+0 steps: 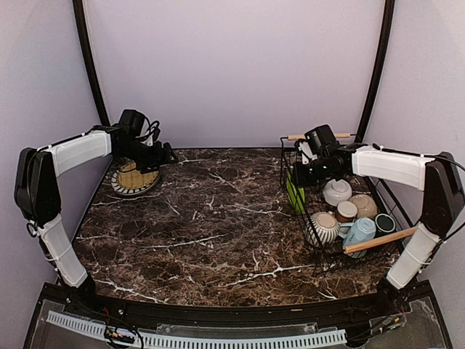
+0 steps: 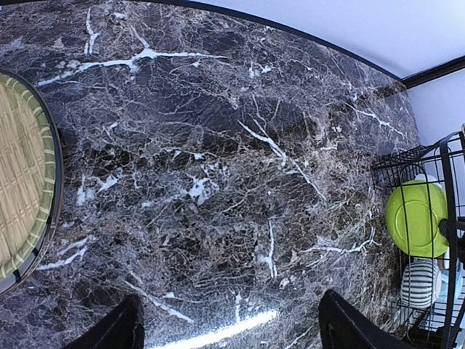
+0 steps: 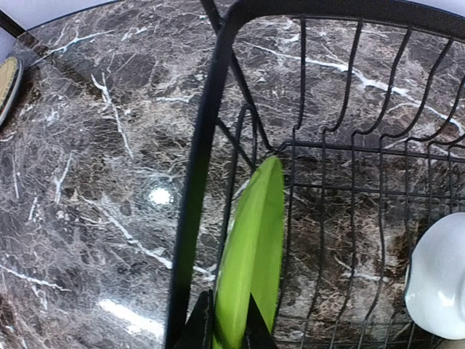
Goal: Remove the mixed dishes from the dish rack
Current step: Grab the plate from the dish rack.
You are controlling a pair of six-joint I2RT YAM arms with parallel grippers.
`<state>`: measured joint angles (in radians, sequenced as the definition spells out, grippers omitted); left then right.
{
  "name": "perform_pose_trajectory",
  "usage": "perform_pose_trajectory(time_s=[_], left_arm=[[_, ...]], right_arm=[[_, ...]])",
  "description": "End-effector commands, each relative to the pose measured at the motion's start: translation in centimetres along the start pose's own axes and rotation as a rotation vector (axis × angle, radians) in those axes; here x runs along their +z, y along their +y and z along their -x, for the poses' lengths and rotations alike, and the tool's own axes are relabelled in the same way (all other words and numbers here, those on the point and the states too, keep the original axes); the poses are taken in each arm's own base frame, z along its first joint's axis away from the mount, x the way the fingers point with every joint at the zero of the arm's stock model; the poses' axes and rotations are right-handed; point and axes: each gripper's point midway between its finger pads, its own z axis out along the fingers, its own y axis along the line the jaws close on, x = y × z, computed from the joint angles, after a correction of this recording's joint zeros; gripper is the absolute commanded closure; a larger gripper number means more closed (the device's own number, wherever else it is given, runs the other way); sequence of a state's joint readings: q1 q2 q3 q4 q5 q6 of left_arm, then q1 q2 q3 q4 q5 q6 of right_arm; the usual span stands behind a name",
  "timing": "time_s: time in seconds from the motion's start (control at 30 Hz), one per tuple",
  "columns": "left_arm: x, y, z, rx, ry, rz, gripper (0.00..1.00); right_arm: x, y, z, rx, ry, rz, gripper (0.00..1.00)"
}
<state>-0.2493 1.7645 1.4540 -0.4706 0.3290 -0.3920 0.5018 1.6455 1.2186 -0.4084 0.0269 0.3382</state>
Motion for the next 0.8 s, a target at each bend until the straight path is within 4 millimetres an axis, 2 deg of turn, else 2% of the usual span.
perform_pose_trajectory(time_s=[0.0,0.2,0.3,0.37,0.6,0.77], left_arm=[[-1.1,-1.4,0.0,0.035,0.001,-0.016,0.18],[-0.5,-2.4,-0.7,0.059,0.027,-0.033,0.18],[-0.1,-3.5,-1.2,0.051,0.059,-0.105,0.18],[0.4,-4.5,-1.6,0.042,0.083,-0.171,0.17],[1.8,-8.7,-3.3,-0.047,0.188,-0.497,0.17],[2.0,-10.1,-4.1,-0.097,0.234,-0.598,0.17]], right_arm=[[-2.5,0.2,3.3,-0.018,-0.106,-0.001,0.96],[-7.4,-0.8,6.4,-0.061,-0.239,-0.079,1.0],[-9.8,-1.2,7.4,-0.093,-0.31,-0.107,1.0],[-11.0,-0.7,7.8,-0.119,-0.355,-0.082,1.0],[-14.5,4.1,8.4,-0.313,-0.516,0.01,1.0],[-15.2,8.7,8.2,-0.534,-0.56,0.01,1.0]])
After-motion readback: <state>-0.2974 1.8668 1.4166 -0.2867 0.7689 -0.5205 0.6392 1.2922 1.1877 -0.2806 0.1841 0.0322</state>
